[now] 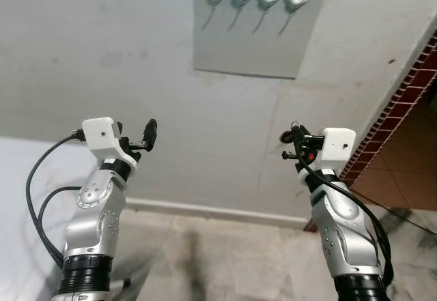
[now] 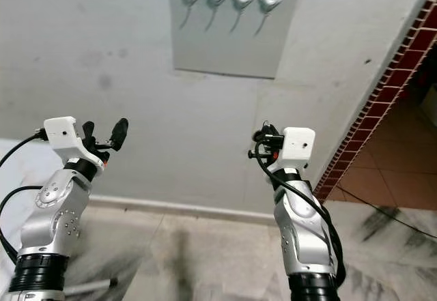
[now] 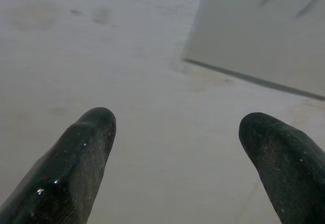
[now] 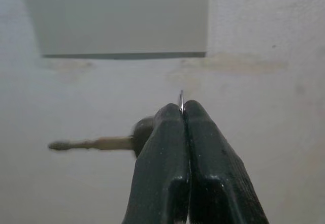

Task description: Hang keys on a hook

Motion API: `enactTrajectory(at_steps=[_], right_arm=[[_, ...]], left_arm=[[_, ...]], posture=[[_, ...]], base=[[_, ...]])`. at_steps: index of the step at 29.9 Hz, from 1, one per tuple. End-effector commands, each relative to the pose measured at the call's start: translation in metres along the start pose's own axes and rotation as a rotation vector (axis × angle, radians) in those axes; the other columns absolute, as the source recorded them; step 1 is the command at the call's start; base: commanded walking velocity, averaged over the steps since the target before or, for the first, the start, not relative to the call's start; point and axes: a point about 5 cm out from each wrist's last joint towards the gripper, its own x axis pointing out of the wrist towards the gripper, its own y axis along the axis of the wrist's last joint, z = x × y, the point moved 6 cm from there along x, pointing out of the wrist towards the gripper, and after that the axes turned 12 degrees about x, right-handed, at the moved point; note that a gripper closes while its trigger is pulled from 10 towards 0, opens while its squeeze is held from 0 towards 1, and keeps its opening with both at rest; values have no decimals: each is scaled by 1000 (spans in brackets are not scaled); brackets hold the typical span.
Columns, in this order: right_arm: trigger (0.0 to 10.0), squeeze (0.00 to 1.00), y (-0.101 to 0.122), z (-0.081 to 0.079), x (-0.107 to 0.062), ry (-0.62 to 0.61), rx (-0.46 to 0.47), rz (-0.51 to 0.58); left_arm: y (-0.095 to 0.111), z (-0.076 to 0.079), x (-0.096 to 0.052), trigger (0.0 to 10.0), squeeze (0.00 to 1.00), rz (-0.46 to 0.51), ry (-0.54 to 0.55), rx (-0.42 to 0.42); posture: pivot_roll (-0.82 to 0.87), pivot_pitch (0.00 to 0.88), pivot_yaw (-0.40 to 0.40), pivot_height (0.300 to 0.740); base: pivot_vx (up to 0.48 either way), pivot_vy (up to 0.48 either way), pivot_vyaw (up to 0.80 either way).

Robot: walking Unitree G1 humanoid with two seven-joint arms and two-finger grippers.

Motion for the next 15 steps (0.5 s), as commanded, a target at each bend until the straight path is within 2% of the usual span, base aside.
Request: enactTrajectory(at_steps=[1,15], right_arm=[[10000,0,10,-14,4,35,6,34],[10000,0,9,-17,3,36,16,33]], left_arm=[[5,-14,-1,10000,0,7,27,29],[5,-13,-1,10000,0,5,21,42]], posture=[[-30,0,-23,740],[-28,0,-20,740]], base=[[480,0,0],[480,0,0]])
